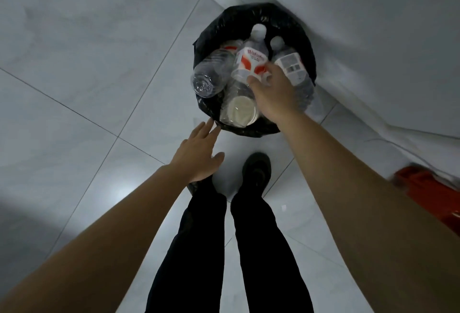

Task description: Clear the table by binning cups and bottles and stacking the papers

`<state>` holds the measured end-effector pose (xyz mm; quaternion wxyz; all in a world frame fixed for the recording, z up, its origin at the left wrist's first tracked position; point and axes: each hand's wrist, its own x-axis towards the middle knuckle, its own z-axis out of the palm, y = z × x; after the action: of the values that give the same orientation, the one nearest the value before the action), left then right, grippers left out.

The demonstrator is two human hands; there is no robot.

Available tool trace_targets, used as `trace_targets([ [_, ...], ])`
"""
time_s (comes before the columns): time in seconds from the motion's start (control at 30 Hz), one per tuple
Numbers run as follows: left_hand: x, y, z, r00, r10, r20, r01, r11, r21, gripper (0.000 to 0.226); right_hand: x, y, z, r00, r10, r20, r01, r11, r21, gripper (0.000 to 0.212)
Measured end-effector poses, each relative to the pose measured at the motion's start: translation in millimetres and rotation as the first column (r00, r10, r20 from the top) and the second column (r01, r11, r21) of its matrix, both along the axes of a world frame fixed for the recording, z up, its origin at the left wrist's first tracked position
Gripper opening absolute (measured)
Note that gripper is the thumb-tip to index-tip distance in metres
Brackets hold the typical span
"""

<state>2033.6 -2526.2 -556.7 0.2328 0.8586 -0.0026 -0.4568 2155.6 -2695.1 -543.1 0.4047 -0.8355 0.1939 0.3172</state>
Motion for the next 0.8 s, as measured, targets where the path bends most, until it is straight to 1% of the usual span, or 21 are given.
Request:
trace_targets([
  [0.1, -4.6, -4.0, 17.4, 0.993, 0.105, 0.049, -0.105, 0.994, -0.004, 0.064, -22.8, -12.0, 24.0, 0.994, 0.040, 0.098, -0.038, 0.999, -0.018, 0.045],
  [0.23, -7.7, 9.2, 79.9, 0.942, 0.305, 0.139, -0.306, 0.952, -0.016, 0.058, -53.7, -37.4, 90.9, 0.984, 0.081, 0.158, -0.073, 0.996, -0.050, 0.040],
  [0.33, -7.2, 31.4, 165.8, 0.853, 0.472, 0.224, -0.471, 0.880, -0.062, 0.056, -65.6, -47.9, 174.4, 0.981, 0.079, 0.180, -0.070, 0.996, -0.057, 0.043],
  [0.43, -9.6, 60.0, 282.3, 0.744, 0.591, 0.313, -0.580, 0.803, -0.137, 0.053, -67.9, -45.4, 290.5, 0.973, -0.005, 0.232, 0.003, 1.000, 0.009, 0.046],
  [0.5, -16.0, 78.2, 367.5, 0.657, 0.669, 0.348, -0.648, 0.736, -0.193, 0.054, -69.6, -39.6, 373.4, 0.960, -0.034, 0.278, 0.017, 0.998, 0.063, 0.046],
  [0.57, -26.2, 94.2, 449.2, 0.557, 0.739, 0.379, -0.711, 0.660, -0.242, 0.057, -70.3, -30.9, 449.3, 0.942, -0.008, 0.335, -0.030, 0.994, 0.107, 0.050],
  [0.67, -46.8, 109.8, 554.5, 0.336, 0.830, 0.445, -0.766, 0.516, -0.384, 0.061, -72.6, -15.4, 548.0, 0.891, 0.069, 0.448, -0.146, 0.979, 0.139, 0.053],
  [0.73, -66.8, 112.0, 607.6, 0.186, 0.864, 0.469, -0.754, 0.431, -0.496, 0.060, -80.7, -8.3, 598.5, 0.855, 0.055, 0.516, -0.176, 0.966, 0.189, 0.050],
  [0.8, -92.8, 106.9, 644.9, 0.045, 0.893, 0.449, -0.723, 0.339, -0.602, 0.060, -94.2, -2.5, 632.8, 0.816, 0.017, 0.578, -0.197, 0.948, 0.249, 0.044],
])
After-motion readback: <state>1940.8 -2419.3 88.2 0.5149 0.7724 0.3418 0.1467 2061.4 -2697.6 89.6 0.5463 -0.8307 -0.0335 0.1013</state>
